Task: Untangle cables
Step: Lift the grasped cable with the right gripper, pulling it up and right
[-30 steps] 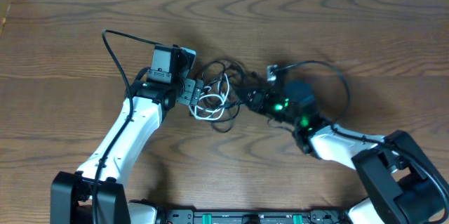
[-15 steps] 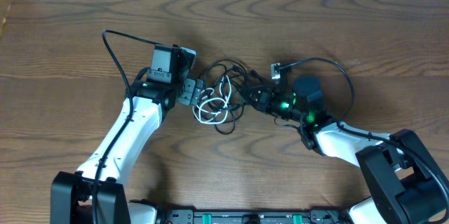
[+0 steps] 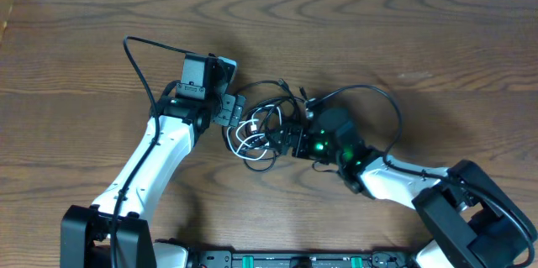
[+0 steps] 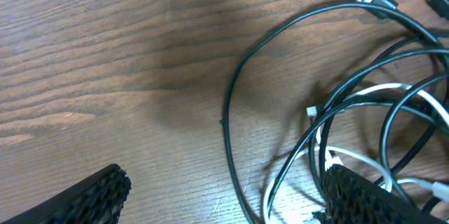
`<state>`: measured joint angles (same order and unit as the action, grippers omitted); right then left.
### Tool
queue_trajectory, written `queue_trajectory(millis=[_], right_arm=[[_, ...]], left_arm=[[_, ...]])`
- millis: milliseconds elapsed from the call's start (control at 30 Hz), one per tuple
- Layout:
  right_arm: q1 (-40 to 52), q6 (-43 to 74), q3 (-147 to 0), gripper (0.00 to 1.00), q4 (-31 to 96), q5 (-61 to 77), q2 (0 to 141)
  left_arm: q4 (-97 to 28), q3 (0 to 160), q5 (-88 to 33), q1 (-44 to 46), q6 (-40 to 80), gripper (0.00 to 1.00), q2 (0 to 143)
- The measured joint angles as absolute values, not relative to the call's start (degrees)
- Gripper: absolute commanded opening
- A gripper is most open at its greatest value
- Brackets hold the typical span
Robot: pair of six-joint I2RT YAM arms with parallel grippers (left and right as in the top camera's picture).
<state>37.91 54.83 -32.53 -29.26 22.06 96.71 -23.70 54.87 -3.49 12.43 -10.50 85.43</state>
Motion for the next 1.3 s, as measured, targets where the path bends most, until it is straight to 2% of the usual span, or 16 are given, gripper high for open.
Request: queue_trajectory(millis=[67, 133, 167, 200, 233, 267, 633, 767, 900, 1067, 1300], right_arm=[[39.5, 54.8, -32.6, 0.84, -29.1, 19.0, 96.7], [40.3, 54.6, -32.7, 0.71, -28.3, 16.8, 96.7], [40.8, 54.7, -32.8, 0.61, -27.8, 15.4, 96.7], [41.1, 54.6, -32.8, 0.28, -27.3, 14.4, 96.7], [41.5, 54.4, -32.8, 0.12, -26.5, 13.0, 96.7], [41.8, 54.4, -32.8, 0.02, -26.2, 11.9, 96.7], [42.5, 54.4, -32.8, 0.01, -28.0, 9.4, 96.7], [40.8, 54.4, -32.8, 0.01, -32.8, 13.4, 96.7], [35.1, 54.6, -32.8, 0.01, -38.7, 20.9, 96.7], [24.6, 58.8, -32.7, 0.01, -49.9, 31.0, 94.8], [17.5, 69.2, -32.6, 0.01, -66.1, 39.9, 89.8]], left_arm=[[-23.7, 54.9, -3.6, 12.4, -10.5, 0.89, 85.4], [-23.7, 54.9, -3.6, 12.4, -10.5, 0.89, 85.4], [-23.7, 54.9, -3.7, 12.4, -10.5, 0.89, 85.4], [-23.7, 54.9, -3.7, 12.4, -10.5, 0.89, 85.4], [-23.7, 54.9, -3.7, 12.4, -10.5, 0.9, 85.4], [-23.7, 54.9, -3.7, 12.4, -10.5, 0.89, 85.4], [-23.7, 54.9, -3.8, 12.4, -10.5, 0.89, 85.4], [-23.7, 54.9, -3.8, 12.4, -10.5, 0.89, 85.4], [-24.0, 54.9, -5.1, 12.4, -10.5, 0.89, 85.4], [-24.1, 54.9, -11.2, 12.4, -11.3, 0.87, 85.4], [-24.1, 54.9, -31.5, 12.4, -18.6, 0.87, 85.4]])
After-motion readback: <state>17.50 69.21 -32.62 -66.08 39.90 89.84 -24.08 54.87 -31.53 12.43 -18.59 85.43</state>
